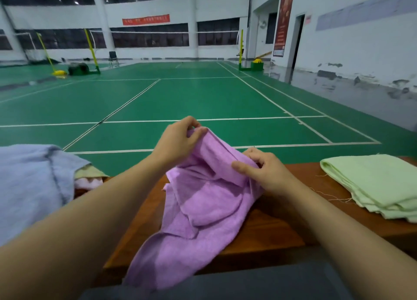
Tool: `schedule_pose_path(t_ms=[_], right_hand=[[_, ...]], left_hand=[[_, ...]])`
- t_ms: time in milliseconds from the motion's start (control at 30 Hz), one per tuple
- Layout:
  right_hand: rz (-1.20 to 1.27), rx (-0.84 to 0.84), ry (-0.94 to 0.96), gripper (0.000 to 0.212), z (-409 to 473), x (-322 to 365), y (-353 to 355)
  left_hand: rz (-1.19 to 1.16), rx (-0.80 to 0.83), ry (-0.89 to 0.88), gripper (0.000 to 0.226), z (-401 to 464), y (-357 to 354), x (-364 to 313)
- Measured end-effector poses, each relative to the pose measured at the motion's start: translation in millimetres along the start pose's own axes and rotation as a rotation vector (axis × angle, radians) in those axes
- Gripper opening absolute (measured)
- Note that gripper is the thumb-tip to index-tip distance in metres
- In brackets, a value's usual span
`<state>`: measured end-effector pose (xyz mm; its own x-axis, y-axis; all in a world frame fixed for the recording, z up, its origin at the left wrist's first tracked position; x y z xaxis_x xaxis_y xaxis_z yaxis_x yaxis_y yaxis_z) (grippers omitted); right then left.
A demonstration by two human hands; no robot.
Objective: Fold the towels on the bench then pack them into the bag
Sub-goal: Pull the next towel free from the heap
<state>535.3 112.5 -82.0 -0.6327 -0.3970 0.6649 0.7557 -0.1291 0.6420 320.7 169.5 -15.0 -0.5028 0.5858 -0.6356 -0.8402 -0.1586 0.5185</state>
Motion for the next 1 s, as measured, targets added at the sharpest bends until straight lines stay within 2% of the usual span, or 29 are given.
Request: schedule_pose_path(t_ms=[67, 167, 300, 367, 467, 500, 533, 600, 700, 767, 867, 1000], right_hand=[[0.063, 0.068, -0.009, 0.065, 5.3, 10.5, 3.5], [-0.112, 0.123, -0.014, 0.042, 13.4, 29.4, 8.5], [-0.27, 0.065, -0.01, 0.045, 27.6, 57.5, 3.8], [-0.289, -0.081, 0.009, 0.043, 30.4, 71.3, 0.7], [-0.174, -0.521, 0.115, 0.046, 3.5, 95.5, 6.1], [-0.138, -0.61, 0.183, 0.044, -10.3, 103.5, 1.3], [-0.143, -0.627, 0.232, 0.042, -20.3, 108.9, -9.6], [-0.249, -0.516, 0.221, 0.038, -23.7, 106.8, -40.2], [-0.393, -0.255, -0.022, 0.04, -8.0, 81.2, -78.2], [-0.402, -0.201, -0.137, 0.047, -1.1, 71.7, -86.6], [-0.267, -0.172, -0.273, 0.044, 6.1, 59.7, -85.8], [-0.304, -0.038, -0.28, 0.035, 9.5, 43.2, -89.0]], left_hand=[[0.044, -0.046, 0.022, 0.023, 6.5, 26.7, -1.0], [0.051, -0.173, 0.062, 0.022, 12.1, 69.5, -3.6], [0.034, -0.274, 0.058, 0.023, 13.0, 107.5, -20.9], [0.022, -0.3, 0.043, 0.022, 10.4, 120.4, -32.4], [0.031, -0.318, 0.019, 0.023, 4.8, 135.1, -45.1], [0.035, -0.315, 0.014, 0.023, 2.2, 138.6, -47.9], [0.037, -0.311, 0.011, 0.022, -0.1, 141.6, -49.7], [0.039, -0.302, 0.008, 0.021, -4.1, 146.7, -51.7], [0.05, -0.296, 0.006, 0.021, -9.6, 152.9, -52.9], [0.06, -0.293, 0.013, 0.022, -14.1, 155.9, -50.1], [0.078, -0.291, 0.024, 0.021, -20.0, 160.4, -43.2], [0.097, -0.309, 0.062, 0.022, -25.4, 174.0, -29.7]])
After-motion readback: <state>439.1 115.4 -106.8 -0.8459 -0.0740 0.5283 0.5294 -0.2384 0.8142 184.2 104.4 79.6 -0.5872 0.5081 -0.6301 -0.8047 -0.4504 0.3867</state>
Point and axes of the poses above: each hand's wrist, its own z-axis towards the middle knuckle, its own y-axis out of the back of the hand, x = y × z, the point moved 7 cm from there along z, towards the middle knuckle, and after that the axes turned 12 degrees about -z, right-handed, at the moved point
